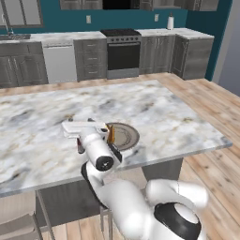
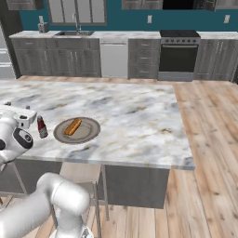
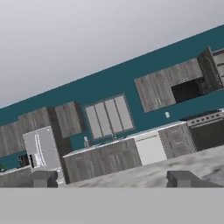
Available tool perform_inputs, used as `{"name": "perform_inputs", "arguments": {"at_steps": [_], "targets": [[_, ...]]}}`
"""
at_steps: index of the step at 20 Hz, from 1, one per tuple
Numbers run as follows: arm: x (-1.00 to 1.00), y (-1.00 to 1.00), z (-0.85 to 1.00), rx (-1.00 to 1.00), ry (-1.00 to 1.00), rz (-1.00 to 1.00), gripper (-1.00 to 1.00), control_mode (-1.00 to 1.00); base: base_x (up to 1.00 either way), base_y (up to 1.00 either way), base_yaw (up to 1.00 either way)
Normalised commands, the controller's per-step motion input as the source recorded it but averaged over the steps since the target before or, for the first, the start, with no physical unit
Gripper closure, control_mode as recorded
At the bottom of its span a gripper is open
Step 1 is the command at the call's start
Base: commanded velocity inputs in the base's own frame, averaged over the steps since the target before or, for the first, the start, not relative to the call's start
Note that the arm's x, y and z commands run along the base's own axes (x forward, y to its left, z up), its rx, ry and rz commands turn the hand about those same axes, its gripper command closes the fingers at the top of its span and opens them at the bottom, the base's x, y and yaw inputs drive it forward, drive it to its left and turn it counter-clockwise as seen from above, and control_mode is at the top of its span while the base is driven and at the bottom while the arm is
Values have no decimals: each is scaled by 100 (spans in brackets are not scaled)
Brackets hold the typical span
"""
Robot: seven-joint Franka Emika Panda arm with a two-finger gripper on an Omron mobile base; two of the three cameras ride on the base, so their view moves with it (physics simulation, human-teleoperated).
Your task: Move the hot dog bun to the plate on the dining table and place the condiment next to that plate. Then navigate to the fridge and take the sausage and place it on the plate as well.
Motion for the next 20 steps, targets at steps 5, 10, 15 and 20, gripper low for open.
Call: {"name": "perform_inputs", "arguments": {"at_steps": [5, 10, 15, 20], "targets": [[-78, -19, 100, 2, 28, -2, -100, -100, 0, 0, 0], [-70, -51, 100, 0, 46, -6, -100, -100, 0, 0, 0], [-62, -66, 57, -4, 46, -4, -100, -100, 0, 0, 0], [-55, -53, -18, -21, 42, 0, -100, -100, 0, 0, 0]]}}
